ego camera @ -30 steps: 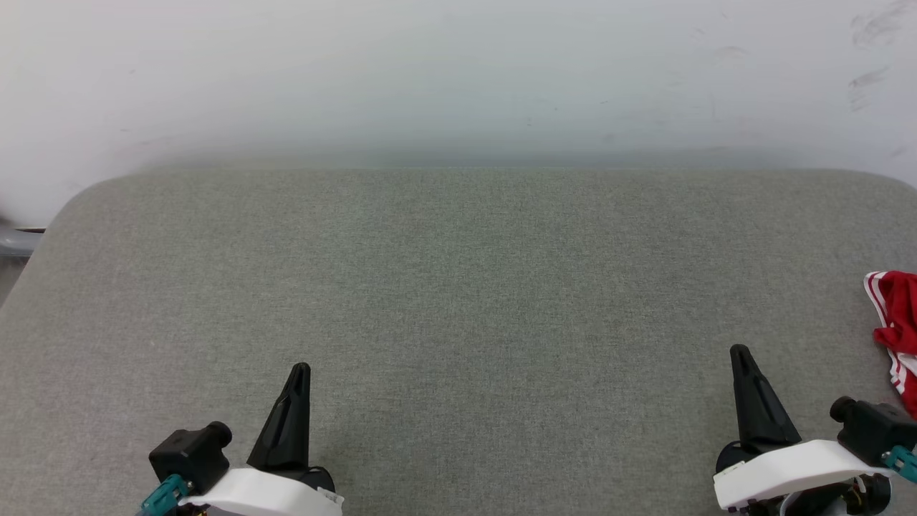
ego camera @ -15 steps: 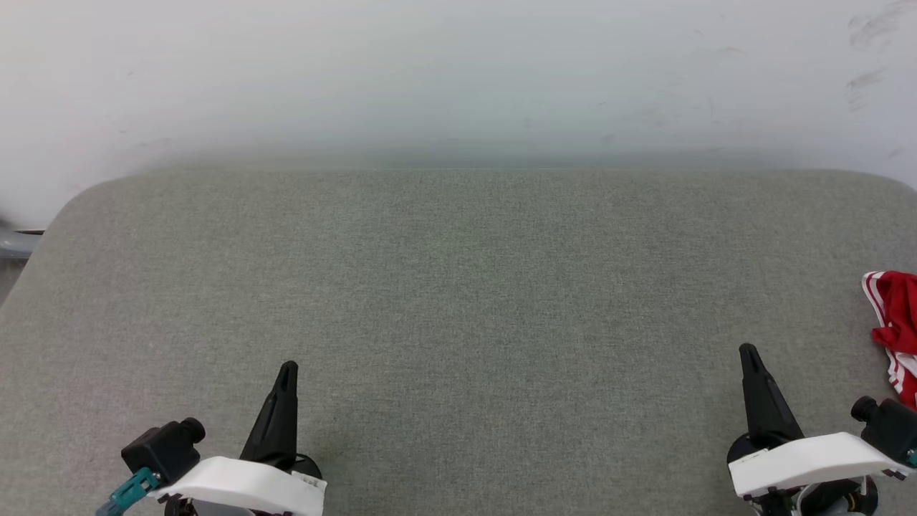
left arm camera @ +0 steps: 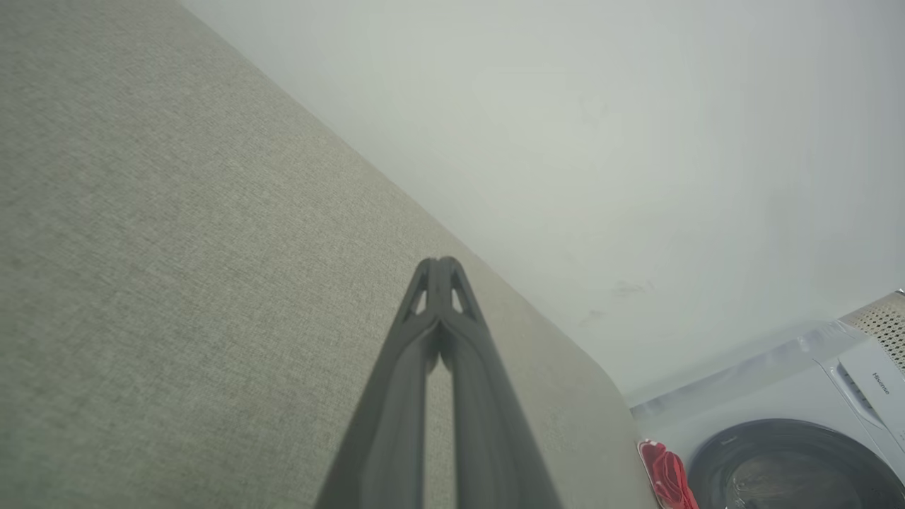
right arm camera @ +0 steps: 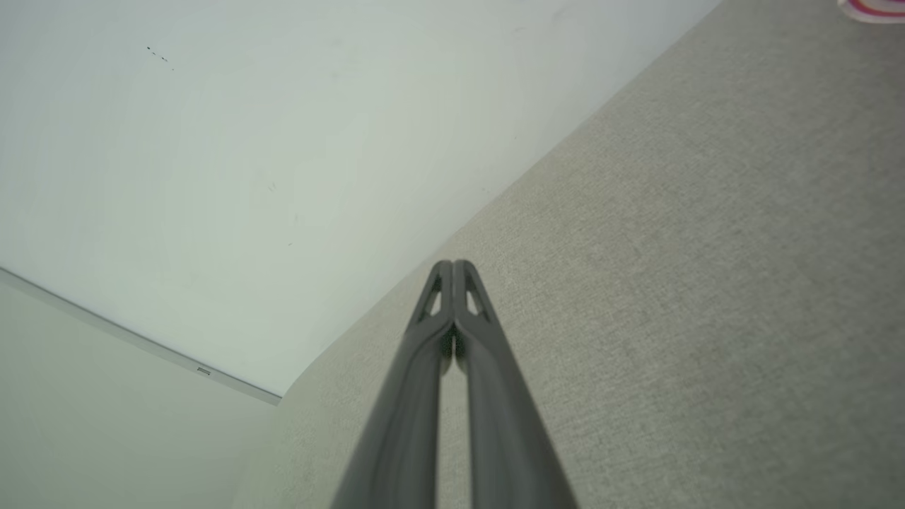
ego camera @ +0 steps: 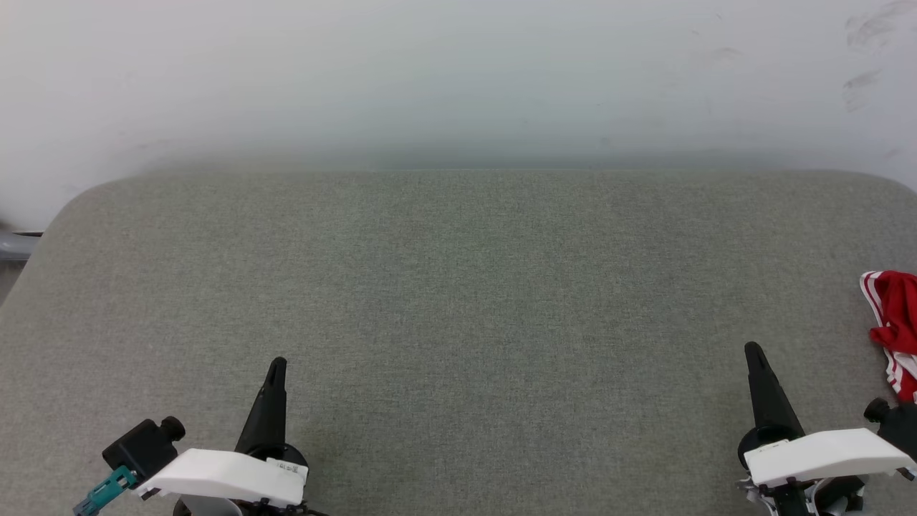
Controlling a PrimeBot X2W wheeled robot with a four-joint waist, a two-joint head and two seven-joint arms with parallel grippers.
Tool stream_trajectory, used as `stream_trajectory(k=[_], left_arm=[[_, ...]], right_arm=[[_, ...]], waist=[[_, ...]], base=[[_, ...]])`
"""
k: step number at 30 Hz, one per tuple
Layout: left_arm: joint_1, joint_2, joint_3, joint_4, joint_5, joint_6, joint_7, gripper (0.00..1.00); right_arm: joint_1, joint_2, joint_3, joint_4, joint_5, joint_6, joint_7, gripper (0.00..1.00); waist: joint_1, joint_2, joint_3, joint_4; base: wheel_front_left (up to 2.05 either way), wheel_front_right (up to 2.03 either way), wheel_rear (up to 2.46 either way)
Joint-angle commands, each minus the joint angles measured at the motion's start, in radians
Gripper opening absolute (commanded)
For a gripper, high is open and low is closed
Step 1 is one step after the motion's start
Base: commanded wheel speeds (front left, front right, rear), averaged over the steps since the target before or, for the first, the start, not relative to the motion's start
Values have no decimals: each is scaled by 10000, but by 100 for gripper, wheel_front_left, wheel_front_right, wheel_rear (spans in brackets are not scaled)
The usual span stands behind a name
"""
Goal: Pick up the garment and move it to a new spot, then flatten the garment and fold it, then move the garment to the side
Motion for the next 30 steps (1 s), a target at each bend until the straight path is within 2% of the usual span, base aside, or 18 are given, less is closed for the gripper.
stream_trajectory(k=[1,30], left_arm=[[-284,56,48,-71,-253,-23,42,0],[-599,78,448,320,-3509,-32,868,0]], right_arm=[[-289,-18,-34,-86,252,-1,54,0],[-460,-10,-285,65,3404,-2,900,0]], waist=[[-1,0,-1,-1],[-1,0,-45,-57]], base=[[0,0,0],[0,0,0]])
